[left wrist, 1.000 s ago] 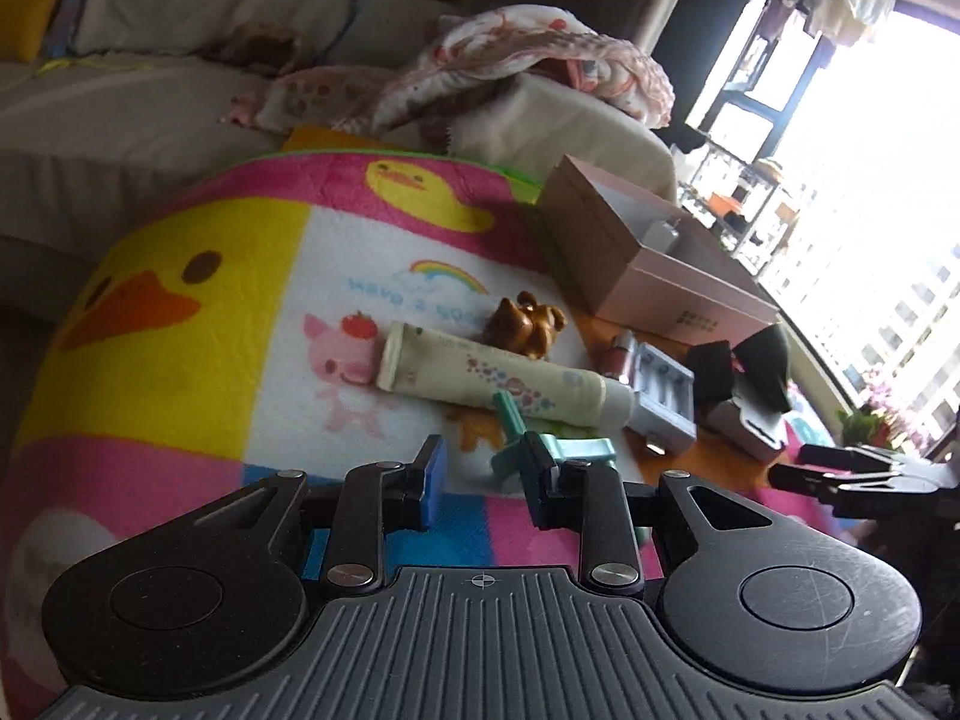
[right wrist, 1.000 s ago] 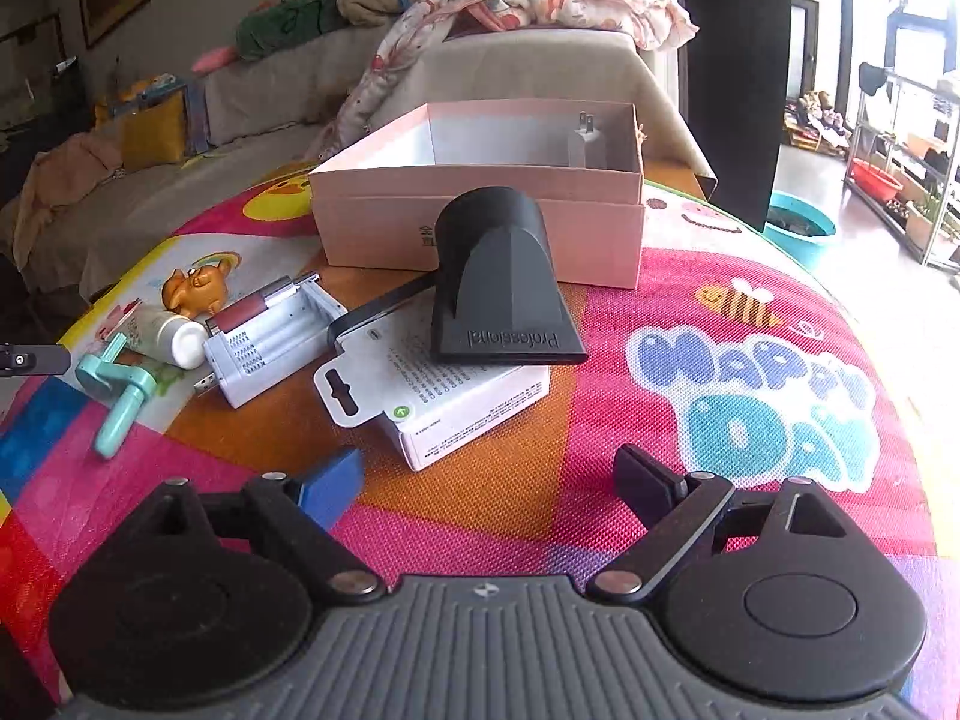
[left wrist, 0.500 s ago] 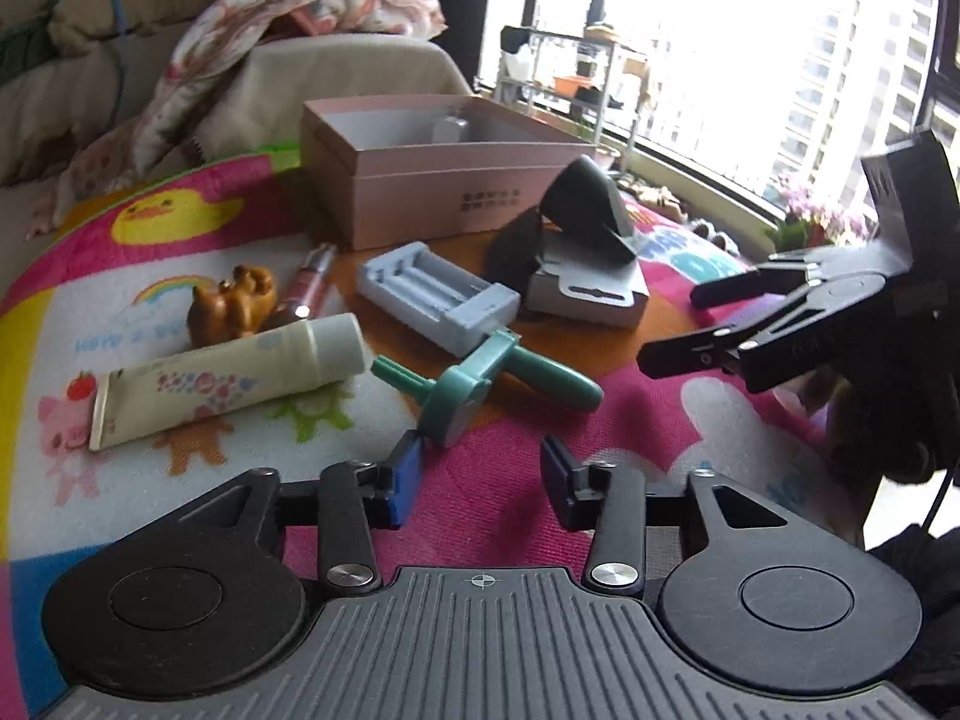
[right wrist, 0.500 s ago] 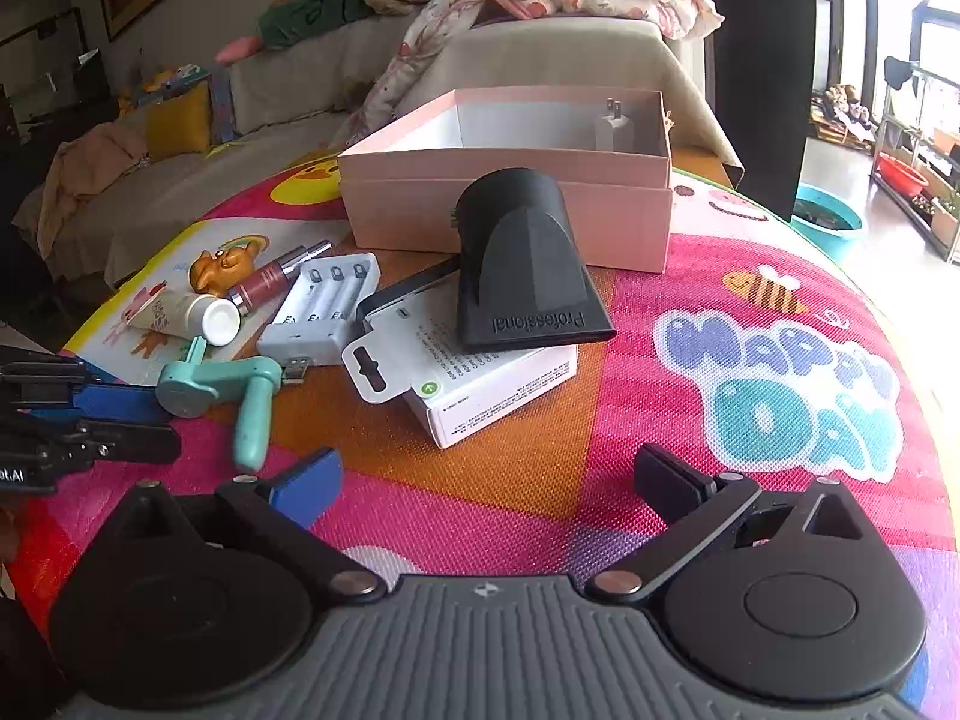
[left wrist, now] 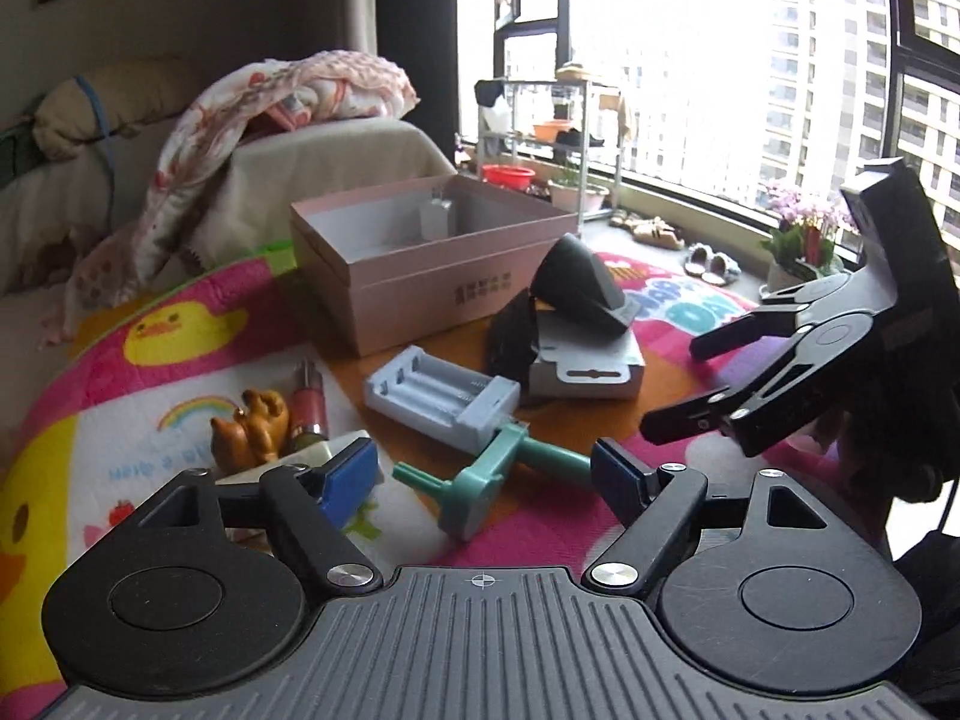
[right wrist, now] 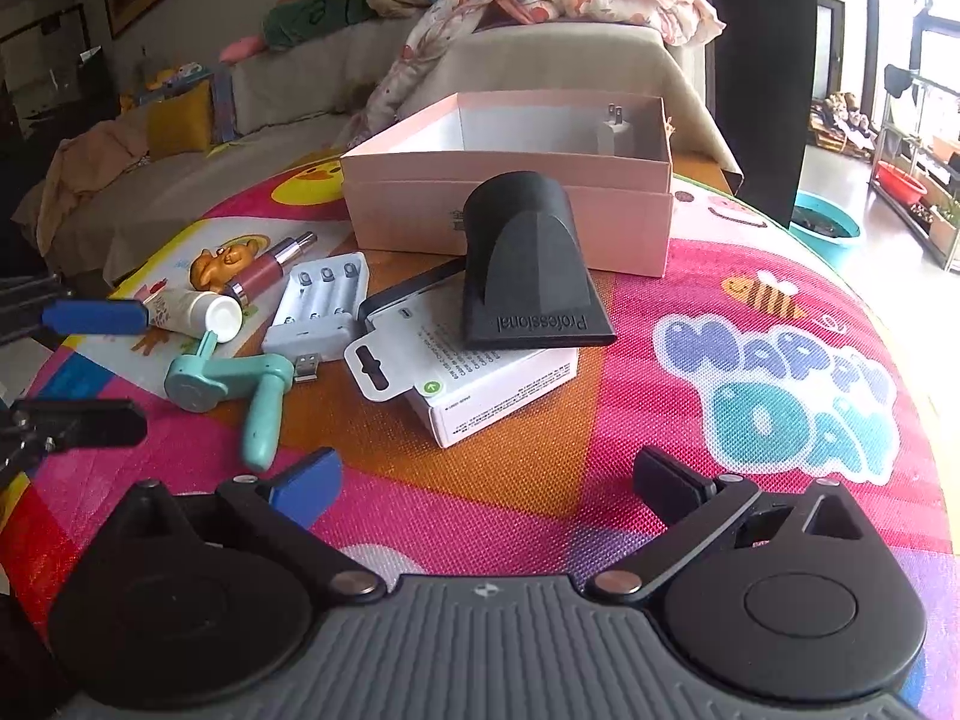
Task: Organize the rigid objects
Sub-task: 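Grasp the teal handheld tool with the left tool while the right tool grasps the black nozzle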
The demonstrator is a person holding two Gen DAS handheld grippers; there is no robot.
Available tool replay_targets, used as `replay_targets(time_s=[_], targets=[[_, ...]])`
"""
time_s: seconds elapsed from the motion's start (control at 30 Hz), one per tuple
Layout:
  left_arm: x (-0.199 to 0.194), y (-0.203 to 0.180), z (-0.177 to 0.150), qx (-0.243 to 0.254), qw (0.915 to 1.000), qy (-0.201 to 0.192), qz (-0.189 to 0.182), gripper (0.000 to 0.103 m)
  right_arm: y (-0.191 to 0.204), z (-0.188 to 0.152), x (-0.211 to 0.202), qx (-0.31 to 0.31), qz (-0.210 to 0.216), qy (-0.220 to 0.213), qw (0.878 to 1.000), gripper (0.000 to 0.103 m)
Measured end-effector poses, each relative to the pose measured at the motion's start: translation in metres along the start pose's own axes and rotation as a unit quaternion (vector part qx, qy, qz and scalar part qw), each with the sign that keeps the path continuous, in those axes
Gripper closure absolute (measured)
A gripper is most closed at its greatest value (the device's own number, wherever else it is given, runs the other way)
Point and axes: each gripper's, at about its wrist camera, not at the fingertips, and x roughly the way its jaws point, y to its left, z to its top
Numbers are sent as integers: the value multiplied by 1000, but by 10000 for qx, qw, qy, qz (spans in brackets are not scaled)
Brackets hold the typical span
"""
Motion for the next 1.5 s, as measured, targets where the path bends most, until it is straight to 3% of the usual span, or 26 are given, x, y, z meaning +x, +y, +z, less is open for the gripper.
replay_targets(time_s=[0.13,0.27,0.53,0.6,0.73,0.9,1.13,1.23,1.3,1.33,1.5], targets=[[23,14,-2,-155,9998,143,-73,20,0,0,0,9,-1,-4,10000,0],[35,19,-3,-171,9991,82,-392,22,3,0,1,-48,-53,13,10000,0],[25,5,-11,-4,9978,354,-567,42,5,0,3,-90,-99,24,9999,0],[22,3,-15,-214,9980,338,-487,53,5,0,2,-94,-101,25,9999,0],[27,10,-17,-813,9953,270,-450,53,5,0,2,-84,-103,17,9999,0],[28,-8,-13,-192,9990,361,-196,53,1,3,-6,44,-213,-240,9995,3],[33,-24,-11,101,9994,295,-180,55,15,46,6,-762,-928,-965,9881,4],[33,-24,-12,90,9994,262,-218,55,8,68,24,-564,-824,-776,9920,14],[29,-22,-12,36,9995,190,-259,55,2,76,35,-381,-723,-476,9955,34],[26,-21,-12,23,9995,138,-281,55,0,76,37,-321,-639,-297,9970,54],[10,-28,-6,198,9989,-7,-433,56,7,57,5,-554,-605,-363,9960,53]])
